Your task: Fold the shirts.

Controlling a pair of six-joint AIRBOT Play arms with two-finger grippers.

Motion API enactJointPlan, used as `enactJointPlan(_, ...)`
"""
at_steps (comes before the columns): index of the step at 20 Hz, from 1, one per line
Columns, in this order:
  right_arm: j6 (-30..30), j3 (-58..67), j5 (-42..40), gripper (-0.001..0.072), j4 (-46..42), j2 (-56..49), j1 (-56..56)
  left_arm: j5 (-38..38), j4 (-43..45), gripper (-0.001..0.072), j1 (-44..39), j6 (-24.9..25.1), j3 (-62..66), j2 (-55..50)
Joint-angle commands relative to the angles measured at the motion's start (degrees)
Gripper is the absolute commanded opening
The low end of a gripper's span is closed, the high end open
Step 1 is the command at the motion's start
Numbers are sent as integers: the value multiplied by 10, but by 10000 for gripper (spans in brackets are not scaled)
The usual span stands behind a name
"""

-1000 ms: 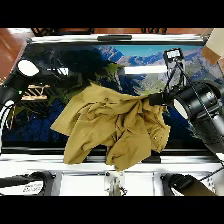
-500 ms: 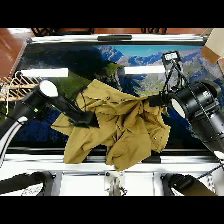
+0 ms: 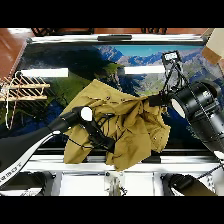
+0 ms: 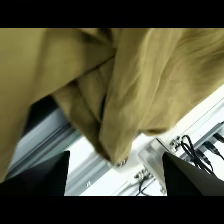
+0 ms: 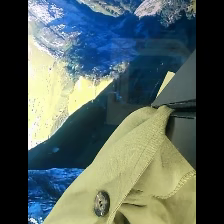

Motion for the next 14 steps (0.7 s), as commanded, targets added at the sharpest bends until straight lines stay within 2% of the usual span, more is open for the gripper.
enactJointPlan(1,0,0,0,60,0,0,0,51,-50,664,-35,22,-2,-35)
enactJointPlan(2,0,0,0,60,0,0,0,69,-66,651,-40,23,-2,-41)
enactJointPlan(3,0,0,1,60,0,0,0,85,-73,566,-43,23,-2,-44)
enactJointPlan(4,0,0,0,60,0,0,0,97,-73,459,-44,23,-2,-46)
enactJointPlan(6,2,0,-2,67,0,0,0,102,-86,159,-43,23,-2,-45)
enactJointPlan(7,7,0,-5,67,0,0,0,98,-103,91,-41,33,-1,-45)
enactJointPlan(8,14,0,-9,67,1,0,0,85,-122,48,-37,70,5,-42)
enactJointPlan(14,33,23,-74,59,-29,30,0,9,-120,45,42,155,160,72)
